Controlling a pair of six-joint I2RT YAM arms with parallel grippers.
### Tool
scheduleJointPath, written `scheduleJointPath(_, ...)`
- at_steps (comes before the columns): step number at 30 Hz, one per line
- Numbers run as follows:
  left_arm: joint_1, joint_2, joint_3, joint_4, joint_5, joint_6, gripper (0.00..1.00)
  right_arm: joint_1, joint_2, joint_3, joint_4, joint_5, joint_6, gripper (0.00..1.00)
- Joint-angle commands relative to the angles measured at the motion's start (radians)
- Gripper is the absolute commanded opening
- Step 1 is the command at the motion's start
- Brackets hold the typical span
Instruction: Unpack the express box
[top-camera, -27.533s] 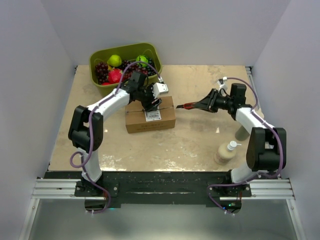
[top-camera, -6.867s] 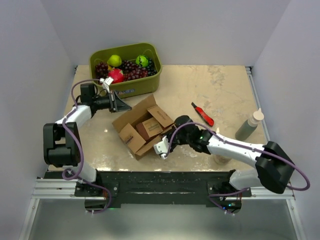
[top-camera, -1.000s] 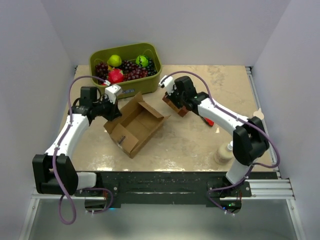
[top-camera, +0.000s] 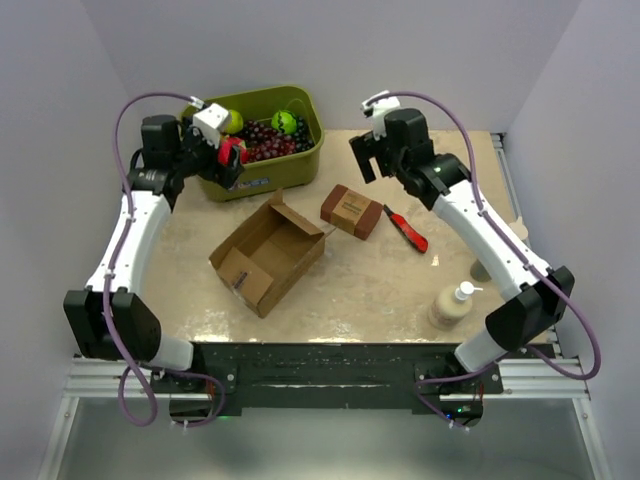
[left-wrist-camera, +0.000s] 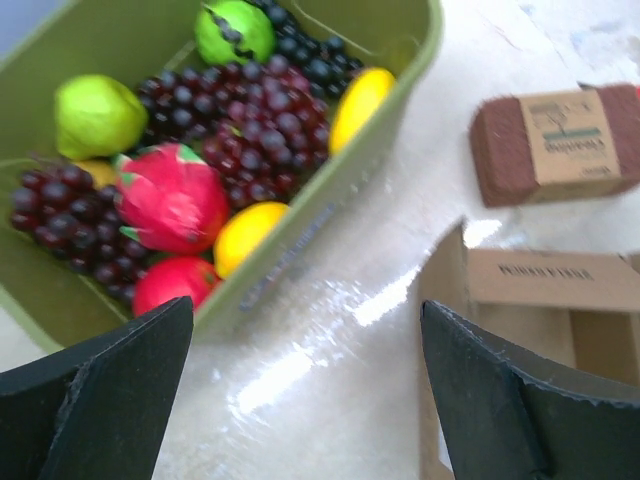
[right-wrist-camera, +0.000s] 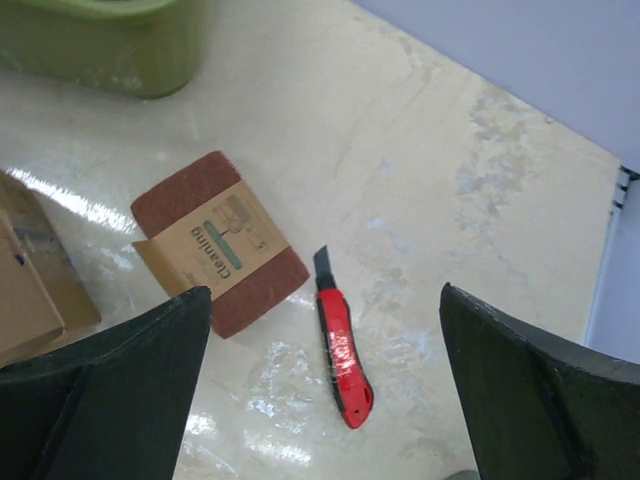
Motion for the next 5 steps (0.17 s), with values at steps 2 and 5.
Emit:
scheduleJointPath(2, 0.007, 0.040, 0.148, 0.053, -0.104, -0.043, 1.00, -0.026, -0.110, 0.109, 0.043, 0.064, -0.055, 0.99)
scheduleJointPath(5, 0.007, 0.030, 0.155, 0.064, -0.113, -0.066, 1.00, -0.026, -0.144, 0.096, 0.069, 0.071, -0.073, 0.99)
